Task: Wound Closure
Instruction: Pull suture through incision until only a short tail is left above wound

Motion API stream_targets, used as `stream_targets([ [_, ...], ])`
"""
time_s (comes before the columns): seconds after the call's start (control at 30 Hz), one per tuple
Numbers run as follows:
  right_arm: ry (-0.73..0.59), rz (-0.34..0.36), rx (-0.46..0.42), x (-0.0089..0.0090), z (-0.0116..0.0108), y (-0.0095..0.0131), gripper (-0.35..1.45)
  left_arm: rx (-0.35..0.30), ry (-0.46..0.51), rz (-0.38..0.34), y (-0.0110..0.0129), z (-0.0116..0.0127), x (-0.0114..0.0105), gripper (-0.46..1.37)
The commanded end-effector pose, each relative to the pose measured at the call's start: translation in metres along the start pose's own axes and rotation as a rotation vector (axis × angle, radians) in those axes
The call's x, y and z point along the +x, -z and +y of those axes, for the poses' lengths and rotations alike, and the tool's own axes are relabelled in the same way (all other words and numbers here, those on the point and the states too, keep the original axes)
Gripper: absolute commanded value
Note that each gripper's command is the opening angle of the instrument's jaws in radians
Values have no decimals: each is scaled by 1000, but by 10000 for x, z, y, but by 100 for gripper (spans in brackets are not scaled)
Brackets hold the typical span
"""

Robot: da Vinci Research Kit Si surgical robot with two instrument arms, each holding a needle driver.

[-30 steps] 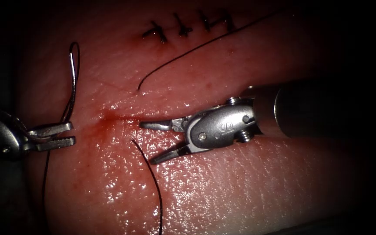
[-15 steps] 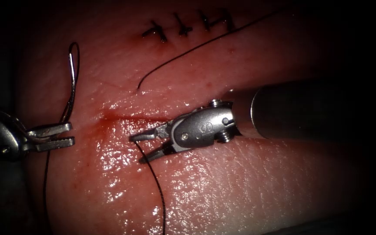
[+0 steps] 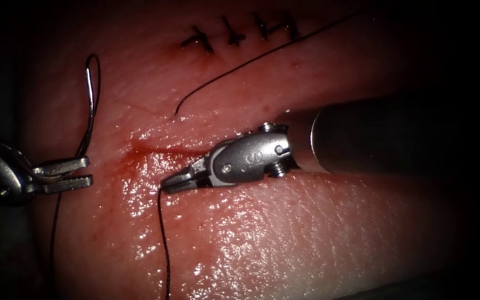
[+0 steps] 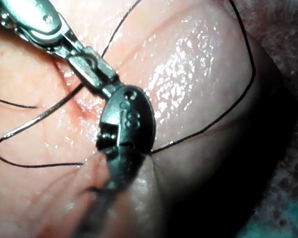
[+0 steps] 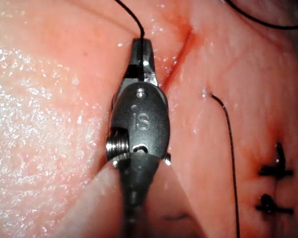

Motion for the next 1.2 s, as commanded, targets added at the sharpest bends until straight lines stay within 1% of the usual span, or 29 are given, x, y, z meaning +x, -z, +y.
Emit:
stream_targets([
  [0.03, -1, -3, 17, 3, -4, 0, -35, -6, 6, 0, 0, 0, -1, -35],
  [0.2, 16, -5, 84, 23, -29, 0, -35, -6, 6, 0, -1, -1, -1, -35],
  [0.33, 42, 5, 136, 47, -56, -1, -35, -5, 6, 0, -2, -1, -2, -35],
  [0.5, 68, 10, 189, 76, -79, -7, -35, -1, 5, -2, -5, 0, -2, -35],
  [0.57, 74, 13, 196, 83, -85, -9, -35, 0, 5, -3, -6, 0, -2, -35],
  [0.67, 67, 29, 238, 99, -98, -16, -35, 2, 5, -4, -8, 0, -2, -35],
  [0.7, 70, 33, 243, 102, -100, -18, -35, 2, 5, -4, -8, 0, -2, -35],
  [0.73, 62, 45, 259, 108, -107, -23, -35, 2, 5, -4, -8, 0, -2, -35],
  [0.77, 64, 46, 260, 109, -108, -24, -35, 2, 5, -4, -8, 0, -2, -35],
  [0.8, 54, 60, 284, 116, -119, -33, -35, 2, 5, -4, -8, 0, -3, -35],
  [0.87, 49, 61, 297, 119, -125, -39, -35, 2, 5, -3, -8, 0, -3, -35],
  [0.9, 39, 66, 312, 122, -132, -45, -35, 3, 5, -6, -8, 0, -3, -35],
  [0.93, 42, 69, 316, 123, -134, -47, -35, 3, 5, -6, -8, 0, -3, -35],
  [1.0, 21, 73, 346, 124, -146, -58, -35, 2, 5, -4, -8, 0, -3, -35],
  [1.2, -20, 74, 416, 121, -173, -78, -35, 1, 5, -3, -8, 0, -3, -35],
])
